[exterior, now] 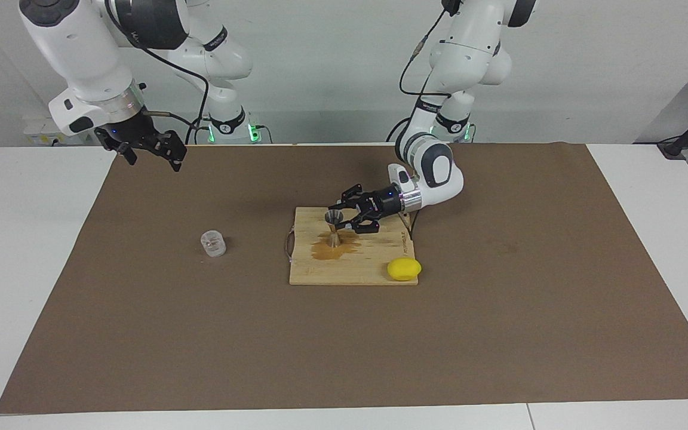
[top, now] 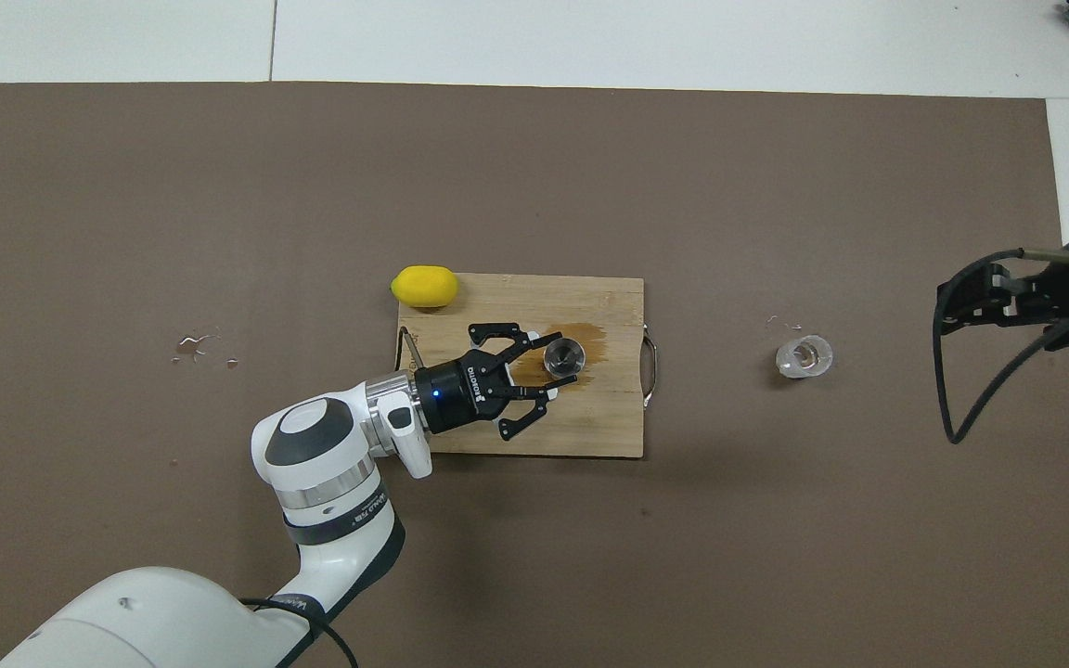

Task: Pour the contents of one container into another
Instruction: 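Release the metal cup and withdraw the left gripper while the right gripper opens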

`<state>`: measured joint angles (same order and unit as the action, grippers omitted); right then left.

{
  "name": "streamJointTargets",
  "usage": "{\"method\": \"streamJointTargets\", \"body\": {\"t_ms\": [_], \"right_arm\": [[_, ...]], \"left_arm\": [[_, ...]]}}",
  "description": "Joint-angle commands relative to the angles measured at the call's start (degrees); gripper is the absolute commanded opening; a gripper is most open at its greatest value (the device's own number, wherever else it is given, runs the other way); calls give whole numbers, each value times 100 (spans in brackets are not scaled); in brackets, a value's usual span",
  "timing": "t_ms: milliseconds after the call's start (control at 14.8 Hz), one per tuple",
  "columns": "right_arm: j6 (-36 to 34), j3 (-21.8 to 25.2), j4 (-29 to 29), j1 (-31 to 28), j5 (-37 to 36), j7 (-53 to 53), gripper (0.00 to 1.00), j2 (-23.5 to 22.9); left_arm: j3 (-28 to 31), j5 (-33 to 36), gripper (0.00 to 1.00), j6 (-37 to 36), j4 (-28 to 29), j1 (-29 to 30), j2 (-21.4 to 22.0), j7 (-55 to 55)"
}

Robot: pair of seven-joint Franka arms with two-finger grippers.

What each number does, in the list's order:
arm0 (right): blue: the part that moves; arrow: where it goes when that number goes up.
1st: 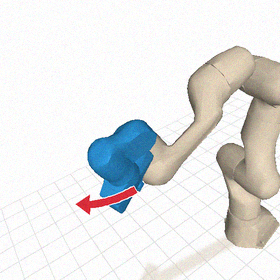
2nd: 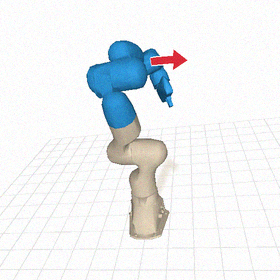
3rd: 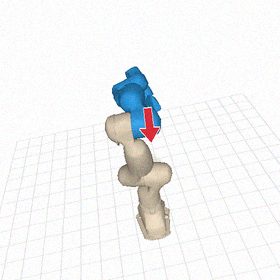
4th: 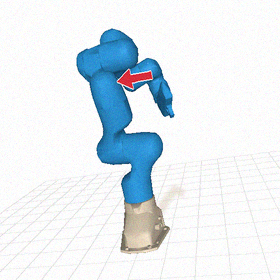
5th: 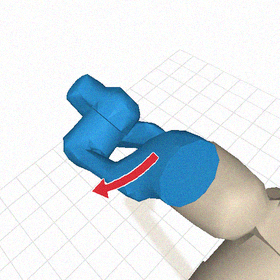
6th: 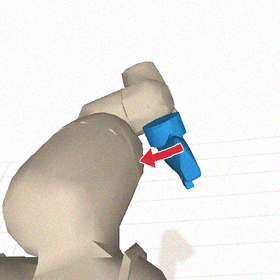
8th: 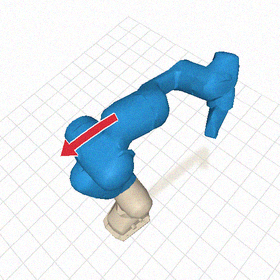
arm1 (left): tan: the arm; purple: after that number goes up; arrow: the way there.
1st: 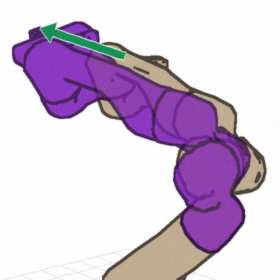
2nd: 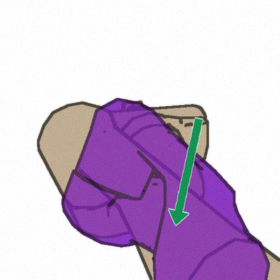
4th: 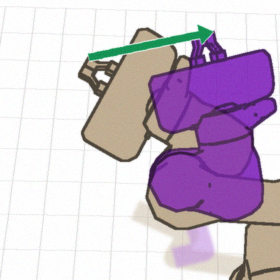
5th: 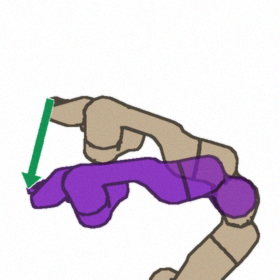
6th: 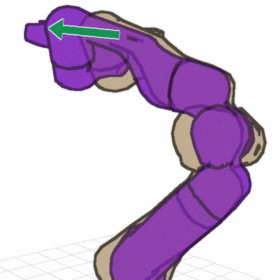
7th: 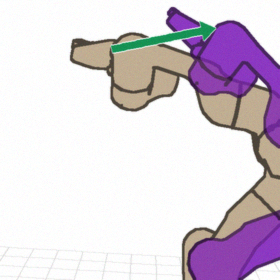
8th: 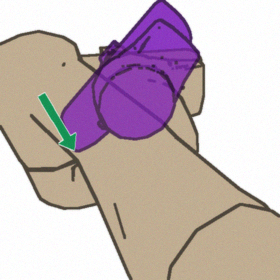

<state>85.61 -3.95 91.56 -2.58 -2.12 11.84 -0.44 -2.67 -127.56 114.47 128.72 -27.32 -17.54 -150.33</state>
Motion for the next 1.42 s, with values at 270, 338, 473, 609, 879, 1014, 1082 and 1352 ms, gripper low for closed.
{"method": "streamJointTargets", "body": {"t_ms": [270,338,473,609,879,1014,1082,1352], "right_arm": [[105,-27,160,-76,133,-138,100,141],[105,-27,160,-76,133,-138,100,141],[113,-27,160,-76,133,-129,100,141],[113,-27,160,-76,133,-138,100,141],[44,-27,160,-76,133,-155,100,141],[0,-27,143,-128,133,-156,100,185],[-18,-27,143,-128,133,-156,100,211],[157,-27,169,-85,133,395,97,194]], "left_arm": [[91,-164,100,111,118,-81,-30,-251],[91,-164,100,76,153,-72,-30,-251],[118,-164,100,-64,276,-28,5,-242],[127,-129,100,-100,417,25,31,-242],[144,20,100,-100,794,209,469,-242],[144,563,100,-47,839,524,672,-233],[144,722,100,-56,883,630,760,-233],[144,1706,100,-74,997,1210,1121,-216]]}}
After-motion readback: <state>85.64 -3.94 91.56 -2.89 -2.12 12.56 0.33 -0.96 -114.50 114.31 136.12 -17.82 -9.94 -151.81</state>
